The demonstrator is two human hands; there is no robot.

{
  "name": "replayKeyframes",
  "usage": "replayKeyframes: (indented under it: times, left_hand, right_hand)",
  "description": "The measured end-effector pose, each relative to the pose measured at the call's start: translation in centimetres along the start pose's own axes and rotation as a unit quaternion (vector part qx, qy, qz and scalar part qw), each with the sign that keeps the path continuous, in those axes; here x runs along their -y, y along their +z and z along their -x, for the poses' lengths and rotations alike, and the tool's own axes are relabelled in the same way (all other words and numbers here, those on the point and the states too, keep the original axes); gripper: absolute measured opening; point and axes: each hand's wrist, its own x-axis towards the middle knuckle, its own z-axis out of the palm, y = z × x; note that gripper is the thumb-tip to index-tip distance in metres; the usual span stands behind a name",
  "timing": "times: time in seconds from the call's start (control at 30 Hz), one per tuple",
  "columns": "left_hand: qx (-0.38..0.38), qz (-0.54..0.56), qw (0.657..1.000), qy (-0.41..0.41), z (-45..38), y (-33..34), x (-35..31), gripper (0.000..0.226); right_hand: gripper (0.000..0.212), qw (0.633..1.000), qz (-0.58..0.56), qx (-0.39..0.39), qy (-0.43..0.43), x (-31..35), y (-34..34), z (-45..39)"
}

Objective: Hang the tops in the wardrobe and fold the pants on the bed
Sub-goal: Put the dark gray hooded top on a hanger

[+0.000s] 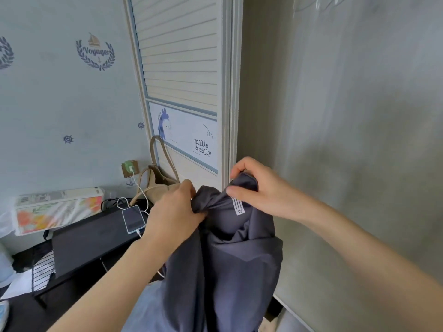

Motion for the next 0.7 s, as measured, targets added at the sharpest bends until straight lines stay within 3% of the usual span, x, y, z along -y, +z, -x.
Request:
replayKeyframes:
  times: [0.1,0.13,0.17,0.23,0.27,0.3,0.33,0.4,0.47,0.6,0.67,0.7]
  left_hand:
    - [0.082,0.019,0.996,-0.019,-1.8,-0.2,0.1,0.022]
    - [0.137,0.094,0.985,-0.045,-2.6,-0.4,0.4,0.019]
    - [0.209,0.209,0.952,-0.078,-3.3,-0.6,0.4,0.018]
    - [0.343,0.422,0.826,-0.144,-4.2,-1.1,0.5,0.03]
    - [0.392,0.466,0.778,-0.157,-4.8,-0.8,0.2,0.036]
    - [0.417,0.486,0.749,-0.168,-5.2,-0.4,0.2,0.039]
    - [0.423,0.489,0.742,-0.178,-5.6,0.2,-0.2,0.038]
    - [0.391,0.457,0.776,-0.188,-6.2,1.6,-1.8,0.029]
    - [0.389,0.388,0.827,-0.12,-6.5,2.6,-3.5,0.034]
    - [0.493,0.332,0.804,0.026,-5.9,3.3,-7.9,0.064]
    - [0.466,0.305,0.826,0.083,-5.5,4.4,-9.8,0.054]
    - [0.415,0.291,0.857,0.095,-5.6,5.1,-10.4,0.041]
  right_hand:
    - [0.035,0.971,0.238,-0.027,0.013,-0.8,-3.0,1.6]
    - [0.034,0.953,0.299,-0.051,0.025,-1.0,-3.9,2.1]
    - [0.031,0.939,0.332,-0.08,0.047,-1.3,-4.7,2.6]
    - [0.024,0.928,0.341,-0.131,0.074,-1.8,-6.0,3.5]
    - [0.02,0.924,0.341,-0.153,0.074,-2.0,-6.7,4.1]
    - [0.014,0.923,0.34,-0.168,0.063,-2.2,-7.1,4.4]
    - [0.009,0.921,0.341,-0.179,0.053,-2.3,-7.4,4.7]
    - [0.007,0.917,0.347,-0.191,0.047,-2.3,-8.0,5.3]
    - [0.018,0.926,0.316,-0.203,0.049,-2.3,-8.3,5.4]
    - [0.031,0.95,0.179,-0.25,0.064,-1.8,-8.1,5.1]
    - [0.031,0.95,0.147,-0.268,0.064,-1.6,-8.2,4.7]
    - [0.031,0.947,0.145,-0.28,0.066,-1.5,-8.5,4.6]
